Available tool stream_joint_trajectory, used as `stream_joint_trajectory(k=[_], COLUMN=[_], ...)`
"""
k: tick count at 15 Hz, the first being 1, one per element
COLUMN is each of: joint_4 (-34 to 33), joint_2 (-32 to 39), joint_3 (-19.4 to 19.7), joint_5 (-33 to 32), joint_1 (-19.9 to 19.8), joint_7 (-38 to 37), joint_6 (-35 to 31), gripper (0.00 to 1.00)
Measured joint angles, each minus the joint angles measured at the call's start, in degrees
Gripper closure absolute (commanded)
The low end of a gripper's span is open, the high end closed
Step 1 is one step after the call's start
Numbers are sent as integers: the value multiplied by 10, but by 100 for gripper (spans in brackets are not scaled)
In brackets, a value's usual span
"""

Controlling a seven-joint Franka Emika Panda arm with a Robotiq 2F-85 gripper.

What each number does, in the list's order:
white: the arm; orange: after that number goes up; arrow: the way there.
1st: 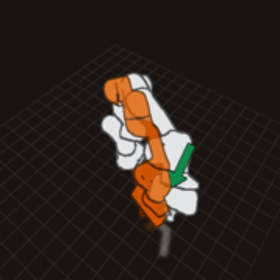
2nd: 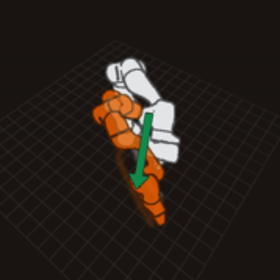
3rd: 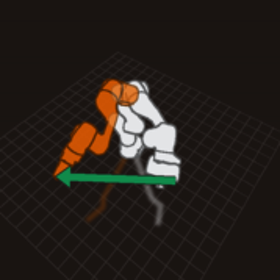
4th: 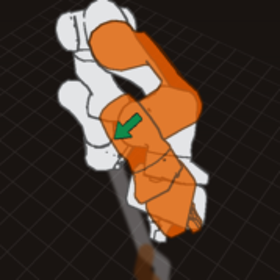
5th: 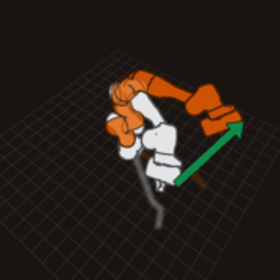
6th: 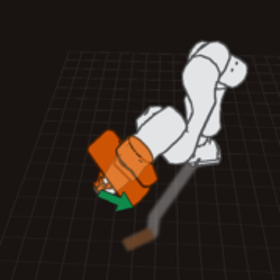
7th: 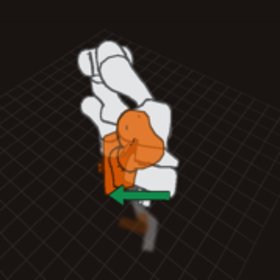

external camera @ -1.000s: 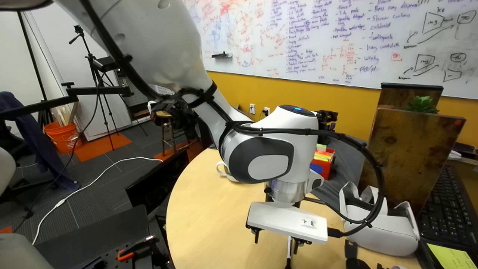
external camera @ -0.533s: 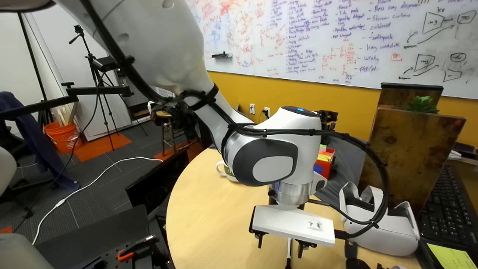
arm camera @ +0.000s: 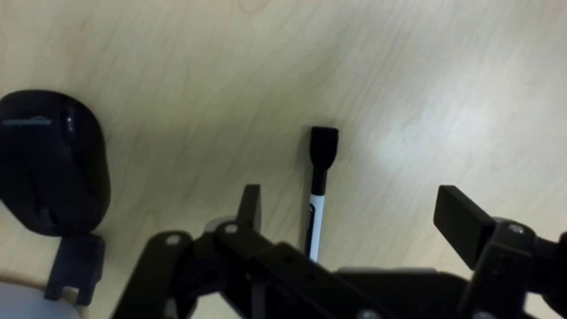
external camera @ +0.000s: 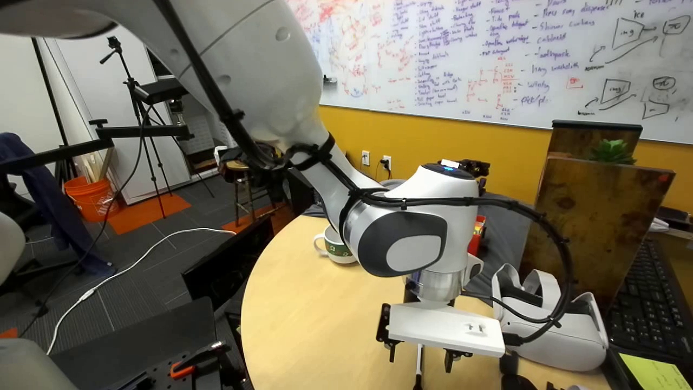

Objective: Put the marker in the mug

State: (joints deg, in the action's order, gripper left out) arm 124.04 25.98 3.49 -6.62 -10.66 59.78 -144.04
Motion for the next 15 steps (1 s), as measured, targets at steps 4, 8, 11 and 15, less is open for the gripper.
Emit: stream_joint_trajectory(k=[4,8,11,15], joint_4=[-15,-16,-16,-16], joint_2=[28,51,64,75], joint_3=[-5,-17,-29,-41], joint_5=[0,0,0,0], joint_1=[-1,-9,-21,-33], joint_7=[0,0,0,0], joint_6=[-29,-64,-80,-88], gripper=[0,0,0,4])
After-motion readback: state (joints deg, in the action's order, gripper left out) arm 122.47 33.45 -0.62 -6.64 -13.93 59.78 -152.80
